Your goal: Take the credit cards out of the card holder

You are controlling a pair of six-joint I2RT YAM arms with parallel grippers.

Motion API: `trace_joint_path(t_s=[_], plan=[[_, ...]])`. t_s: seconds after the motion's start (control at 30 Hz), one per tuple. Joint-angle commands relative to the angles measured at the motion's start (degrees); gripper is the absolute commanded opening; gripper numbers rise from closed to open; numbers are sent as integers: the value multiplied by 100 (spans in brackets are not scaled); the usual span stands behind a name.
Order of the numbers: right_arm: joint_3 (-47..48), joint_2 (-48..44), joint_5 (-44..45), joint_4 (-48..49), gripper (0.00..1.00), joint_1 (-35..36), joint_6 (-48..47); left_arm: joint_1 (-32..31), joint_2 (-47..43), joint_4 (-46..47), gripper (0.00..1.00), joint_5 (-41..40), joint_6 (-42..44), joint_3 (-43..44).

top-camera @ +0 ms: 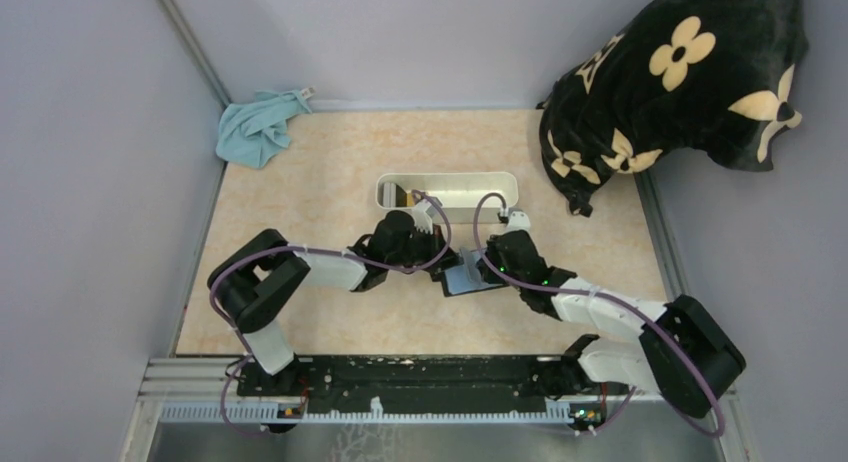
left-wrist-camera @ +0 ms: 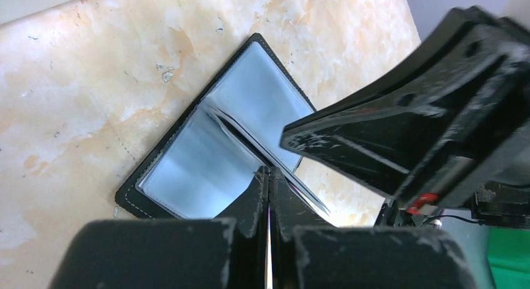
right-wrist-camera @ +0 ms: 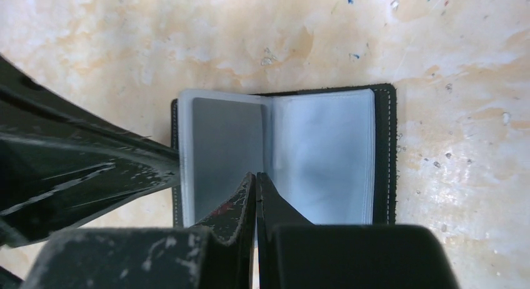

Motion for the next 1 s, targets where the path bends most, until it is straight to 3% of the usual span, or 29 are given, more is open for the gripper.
trace_joint_path(t_s=[0.0, 0.27, 0.67, 0.97], plan=[[110, -718, 305, -370, 0, -15, 47, -43, 166, 13, 1, 89, 120, 162], [175, -1914, 734, -1121, 0, -16, -164, -94, 338, 13, 0, 168, 106, 323], [59, -2075, 715, -1263, 0, -11, -126, -202, 255, -229, 0, 150, 191, 595], [123, -2452, 939, -1604, 0, -18, -226, -250, 756, -277, 0, 263, 169, 1009]])
